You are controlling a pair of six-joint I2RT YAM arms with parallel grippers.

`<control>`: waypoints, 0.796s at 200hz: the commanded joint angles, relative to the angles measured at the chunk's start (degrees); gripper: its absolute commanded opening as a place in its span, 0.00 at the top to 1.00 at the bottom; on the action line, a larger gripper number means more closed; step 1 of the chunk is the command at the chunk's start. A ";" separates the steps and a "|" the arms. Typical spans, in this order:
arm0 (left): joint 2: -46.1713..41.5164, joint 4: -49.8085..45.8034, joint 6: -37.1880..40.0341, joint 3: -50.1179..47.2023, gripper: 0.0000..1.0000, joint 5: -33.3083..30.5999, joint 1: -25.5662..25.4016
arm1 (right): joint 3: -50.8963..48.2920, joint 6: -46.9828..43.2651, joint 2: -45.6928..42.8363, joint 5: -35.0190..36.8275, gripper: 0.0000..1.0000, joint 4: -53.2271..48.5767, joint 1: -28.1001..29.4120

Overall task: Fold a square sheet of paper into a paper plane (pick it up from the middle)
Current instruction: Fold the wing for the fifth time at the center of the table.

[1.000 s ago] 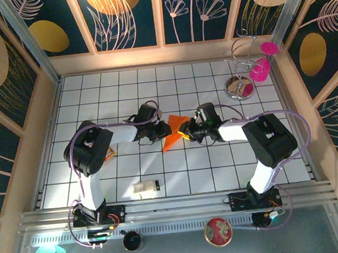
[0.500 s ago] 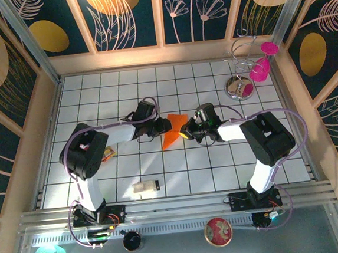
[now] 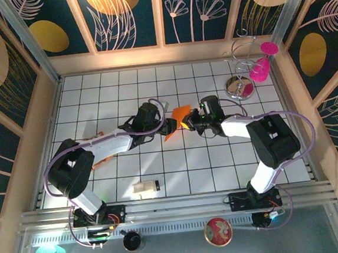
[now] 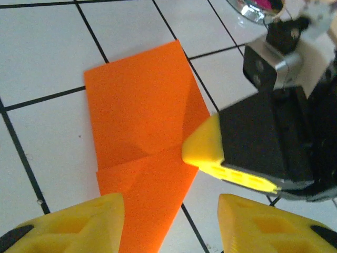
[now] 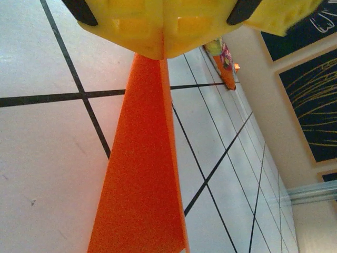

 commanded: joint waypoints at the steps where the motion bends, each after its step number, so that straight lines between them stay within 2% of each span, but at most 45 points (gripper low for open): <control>1: 1.84 2.40 11.44 -0.08 0.49 -5.47 -2.71 | 1.81 1.35 -1.78 -0.46 1.00 -2.82 -0.70; 26: 3.73 4.13 15.88 -0.33 0.49 -8.71 -4.05 | 2.58 1.71 -1.19 -0.99 1.00 -3.07 -0.80; 86: 6.86 11.65 21.89 -3.68 0.49 -5.71 -4.24 | 2.60 3.07 -0.12 -2.95 1.00 -1.57 -1.41; 159: 9.51 15.65 23.55 -3.70 0.60 -6.08 -4.24 | 2.62 3.33 0.78 -4.34 1.00 -1.67 -1.59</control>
